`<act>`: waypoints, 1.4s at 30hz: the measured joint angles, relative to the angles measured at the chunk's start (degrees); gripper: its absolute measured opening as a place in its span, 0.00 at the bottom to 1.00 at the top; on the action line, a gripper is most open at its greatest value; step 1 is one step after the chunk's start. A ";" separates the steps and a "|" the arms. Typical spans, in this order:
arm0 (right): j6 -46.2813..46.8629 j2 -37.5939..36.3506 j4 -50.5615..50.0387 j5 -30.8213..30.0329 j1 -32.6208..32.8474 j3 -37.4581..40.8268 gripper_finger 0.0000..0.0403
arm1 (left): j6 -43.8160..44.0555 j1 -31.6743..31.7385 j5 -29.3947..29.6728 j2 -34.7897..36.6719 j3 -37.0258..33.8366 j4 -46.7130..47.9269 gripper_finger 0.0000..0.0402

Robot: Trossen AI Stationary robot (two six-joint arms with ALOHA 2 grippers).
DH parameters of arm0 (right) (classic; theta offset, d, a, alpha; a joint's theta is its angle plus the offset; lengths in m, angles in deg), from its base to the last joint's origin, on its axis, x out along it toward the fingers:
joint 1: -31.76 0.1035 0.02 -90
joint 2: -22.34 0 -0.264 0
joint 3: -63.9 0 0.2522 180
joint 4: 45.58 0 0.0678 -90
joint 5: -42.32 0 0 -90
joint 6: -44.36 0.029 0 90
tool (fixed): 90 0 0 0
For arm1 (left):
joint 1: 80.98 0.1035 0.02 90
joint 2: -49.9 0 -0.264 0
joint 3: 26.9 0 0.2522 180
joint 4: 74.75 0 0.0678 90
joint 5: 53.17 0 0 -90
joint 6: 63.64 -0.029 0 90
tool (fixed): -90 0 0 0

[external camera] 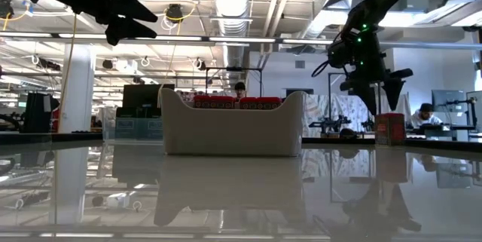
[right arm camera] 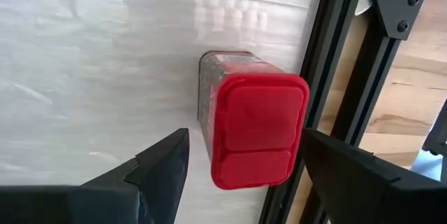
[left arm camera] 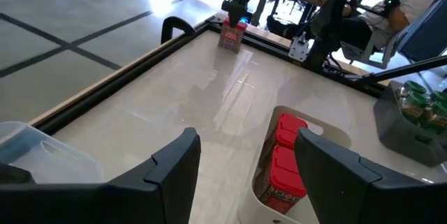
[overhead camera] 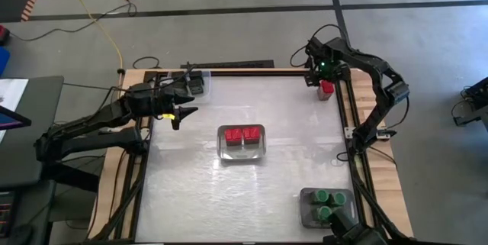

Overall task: Sort spices by type
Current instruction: Put the red seasoning can into the gray bin

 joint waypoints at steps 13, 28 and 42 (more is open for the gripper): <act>2.06 2.34 -1.63 -1.39 0.30 0.00 0.76 | 0.37 0.00 -0.04 0.00 0.00 0.04 0.55; 4.97 6.25 -3.03 -1.95 0.64 0.04 0.76 | -0.19 0.00 -0.11 0.02 0.00 0.50 0.55; 4.65 6.51 -0.59 -1.88 0.22 -0.01 0.62 | -0.70 0.00 -0.11 0.02 0.00 0.52 0.55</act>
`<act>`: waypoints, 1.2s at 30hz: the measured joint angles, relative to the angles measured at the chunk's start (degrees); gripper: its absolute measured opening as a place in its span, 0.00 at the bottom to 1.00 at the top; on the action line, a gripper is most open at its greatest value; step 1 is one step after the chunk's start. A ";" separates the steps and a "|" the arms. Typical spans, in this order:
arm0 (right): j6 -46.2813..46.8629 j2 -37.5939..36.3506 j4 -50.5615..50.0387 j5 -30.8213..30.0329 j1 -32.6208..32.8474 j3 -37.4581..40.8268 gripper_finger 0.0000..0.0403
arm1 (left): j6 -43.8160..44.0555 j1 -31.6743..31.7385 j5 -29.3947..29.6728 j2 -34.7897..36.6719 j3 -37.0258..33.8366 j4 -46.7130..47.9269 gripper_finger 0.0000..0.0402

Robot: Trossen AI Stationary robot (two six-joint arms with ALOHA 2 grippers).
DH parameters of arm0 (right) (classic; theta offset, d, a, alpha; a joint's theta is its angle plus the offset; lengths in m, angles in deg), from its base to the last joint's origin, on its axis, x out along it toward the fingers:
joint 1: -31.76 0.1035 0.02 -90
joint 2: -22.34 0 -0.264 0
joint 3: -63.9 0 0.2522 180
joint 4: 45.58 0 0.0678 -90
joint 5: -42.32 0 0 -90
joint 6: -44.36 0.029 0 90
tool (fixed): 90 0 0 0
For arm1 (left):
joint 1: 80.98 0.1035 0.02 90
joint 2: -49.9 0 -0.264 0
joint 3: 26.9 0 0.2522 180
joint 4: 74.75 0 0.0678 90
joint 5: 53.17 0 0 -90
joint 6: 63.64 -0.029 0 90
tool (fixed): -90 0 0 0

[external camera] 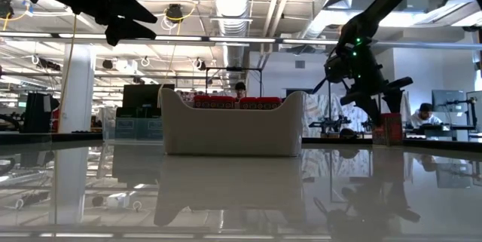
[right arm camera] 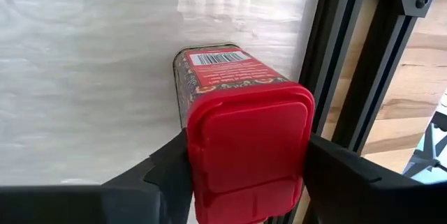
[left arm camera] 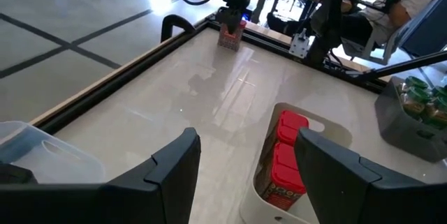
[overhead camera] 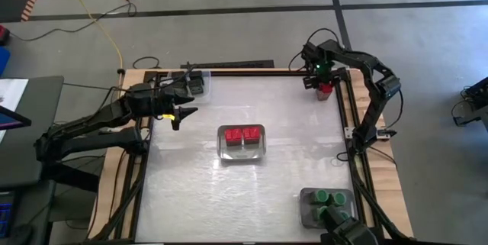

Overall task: Sort spices by type
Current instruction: Put the red seasoning can into the gray bin

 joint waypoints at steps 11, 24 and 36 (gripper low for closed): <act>-1.49 -2.37 -2.23 0.12 4.20 0.08 0.58 | -3.37 0.00 0.02 0.00 0.00 0.33 0.55; 12.55 -20.21 -6.27 0.20 17.95 0.03 0.59 | -8.02 -0.93 0.09 0.00 0.00 0.45 0.55; 28.49 -25.00 -9.00 0.26 33.59 0.01 0.59 | -6.34 -10.75 8.35 5.97 -13.64 -13.33 0.55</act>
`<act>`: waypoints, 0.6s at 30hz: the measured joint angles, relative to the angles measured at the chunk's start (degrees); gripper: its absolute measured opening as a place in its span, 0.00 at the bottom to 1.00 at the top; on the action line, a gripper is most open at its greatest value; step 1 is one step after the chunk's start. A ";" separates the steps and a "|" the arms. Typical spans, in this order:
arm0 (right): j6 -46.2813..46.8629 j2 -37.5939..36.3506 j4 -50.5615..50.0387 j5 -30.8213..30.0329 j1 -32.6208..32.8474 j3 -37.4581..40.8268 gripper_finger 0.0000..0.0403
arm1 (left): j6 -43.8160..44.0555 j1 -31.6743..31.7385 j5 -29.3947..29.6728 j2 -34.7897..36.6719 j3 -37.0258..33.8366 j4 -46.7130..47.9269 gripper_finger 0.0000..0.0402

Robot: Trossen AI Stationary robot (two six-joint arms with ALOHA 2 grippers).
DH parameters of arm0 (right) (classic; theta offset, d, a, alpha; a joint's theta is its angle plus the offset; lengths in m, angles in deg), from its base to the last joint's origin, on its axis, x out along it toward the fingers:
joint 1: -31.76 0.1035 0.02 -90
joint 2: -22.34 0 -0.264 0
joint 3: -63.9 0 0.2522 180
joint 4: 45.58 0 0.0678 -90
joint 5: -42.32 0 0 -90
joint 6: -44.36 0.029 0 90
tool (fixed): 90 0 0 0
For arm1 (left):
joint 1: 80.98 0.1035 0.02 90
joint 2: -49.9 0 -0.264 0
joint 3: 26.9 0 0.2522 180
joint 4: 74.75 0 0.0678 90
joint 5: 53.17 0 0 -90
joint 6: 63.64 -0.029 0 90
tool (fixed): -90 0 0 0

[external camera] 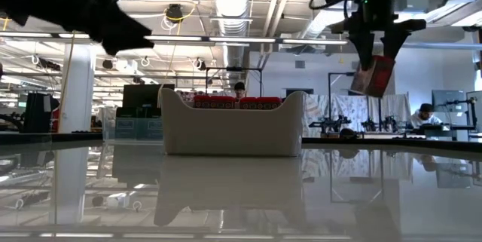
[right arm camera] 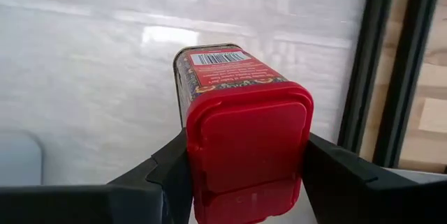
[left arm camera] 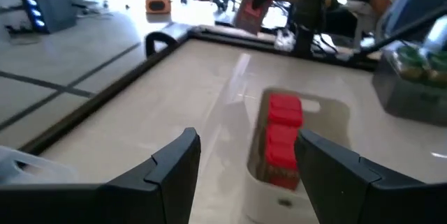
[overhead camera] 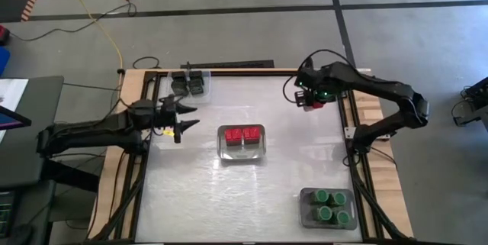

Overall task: Sort spices by type
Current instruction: Put the red seasoning can into the gray bin

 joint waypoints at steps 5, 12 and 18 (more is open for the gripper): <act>0.13 0.02 0.55 0.02 2.68 0.00 0.59 | 2.27 -4.32 1.87 2.41 -5.06 -5.06 0.55; -2.47 0.02 2.21 -0.04 2.96 0.00 0.59 | 0.51 -10.92 4.48 5.14 -11.26 -13.84 0.55; -8.11 0.04 3.68 -0.08 2.74 0.00 0.59 | -1.95 -12.83 4.07 10.16 -11.52 -11.64 0.55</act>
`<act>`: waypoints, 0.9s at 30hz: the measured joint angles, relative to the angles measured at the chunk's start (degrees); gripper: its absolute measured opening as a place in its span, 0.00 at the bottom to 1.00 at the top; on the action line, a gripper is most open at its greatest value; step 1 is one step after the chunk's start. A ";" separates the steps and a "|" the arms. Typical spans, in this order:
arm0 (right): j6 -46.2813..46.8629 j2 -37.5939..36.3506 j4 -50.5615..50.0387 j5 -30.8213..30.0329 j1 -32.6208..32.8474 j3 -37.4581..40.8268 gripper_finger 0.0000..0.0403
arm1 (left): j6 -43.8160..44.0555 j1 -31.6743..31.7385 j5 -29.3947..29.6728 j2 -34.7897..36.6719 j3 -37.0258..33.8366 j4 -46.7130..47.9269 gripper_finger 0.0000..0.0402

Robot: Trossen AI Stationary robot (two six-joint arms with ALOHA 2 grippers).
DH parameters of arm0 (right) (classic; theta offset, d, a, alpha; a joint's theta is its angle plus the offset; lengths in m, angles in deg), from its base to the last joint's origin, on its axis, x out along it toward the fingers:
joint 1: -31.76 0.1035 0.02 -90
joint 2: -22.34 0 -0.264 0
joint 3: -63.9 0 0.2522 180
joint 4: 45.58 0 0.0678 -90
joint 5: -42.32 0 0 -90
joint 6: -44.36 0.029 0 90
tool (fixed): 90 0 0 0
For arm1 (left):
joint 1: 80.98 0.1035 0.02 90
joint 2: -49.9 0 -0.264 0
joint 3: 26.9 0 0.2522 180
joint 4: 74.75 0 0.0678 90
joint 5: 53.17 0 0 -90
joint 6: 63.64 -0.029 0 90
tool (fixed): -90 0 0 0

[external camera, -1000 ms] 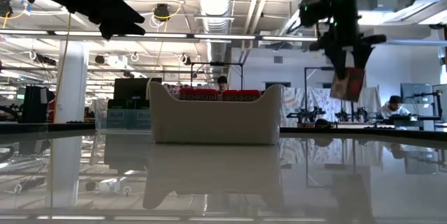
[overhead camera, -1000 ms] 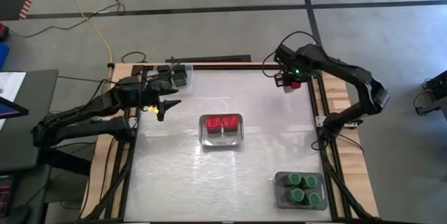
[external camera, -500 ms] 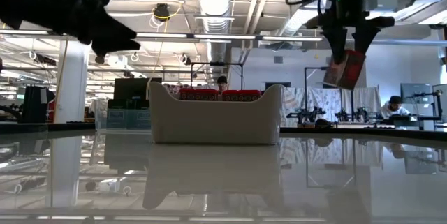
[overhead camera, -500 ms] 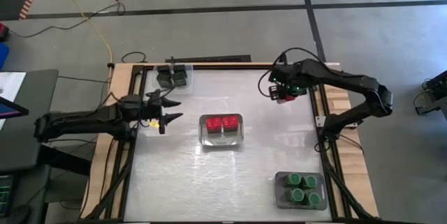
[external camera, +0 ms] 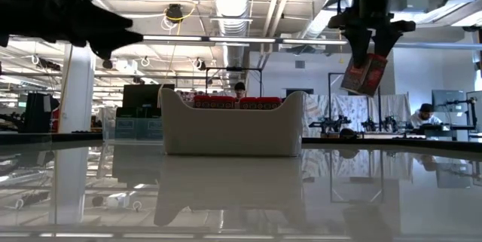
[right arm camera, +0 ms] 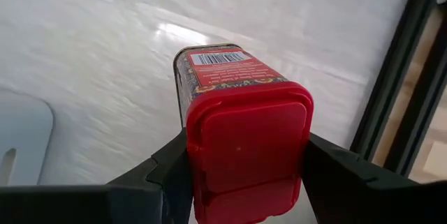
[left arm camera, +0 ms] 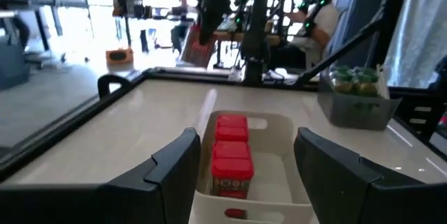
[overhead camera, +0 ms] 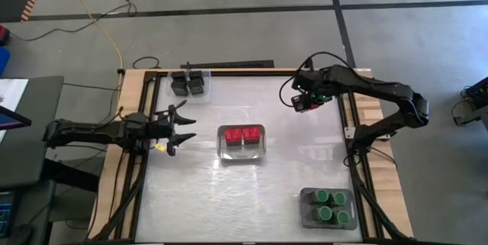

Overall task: Sort spices by type
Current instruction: Put the red seasoning can into the gray bin

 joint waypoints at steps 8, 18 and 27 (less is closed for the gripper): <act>-8.52 0.00 5.84 0.07 -1.12 0.00 0.59 | -0.01 0.00 -0.92 12.94 -0.02 11.70 0.55; -15.42 -0.02 8.10 4.28 -1.63 0.00 0.60 | 3.93 0.02 -3.49 17.56 -6.85 2.45 0.55; -19.59 -0.09 10.43 7.33 -1.30 0.00 0.60 | -4.13 0.02 -3.45 17.47 -7.02 7.96 0.55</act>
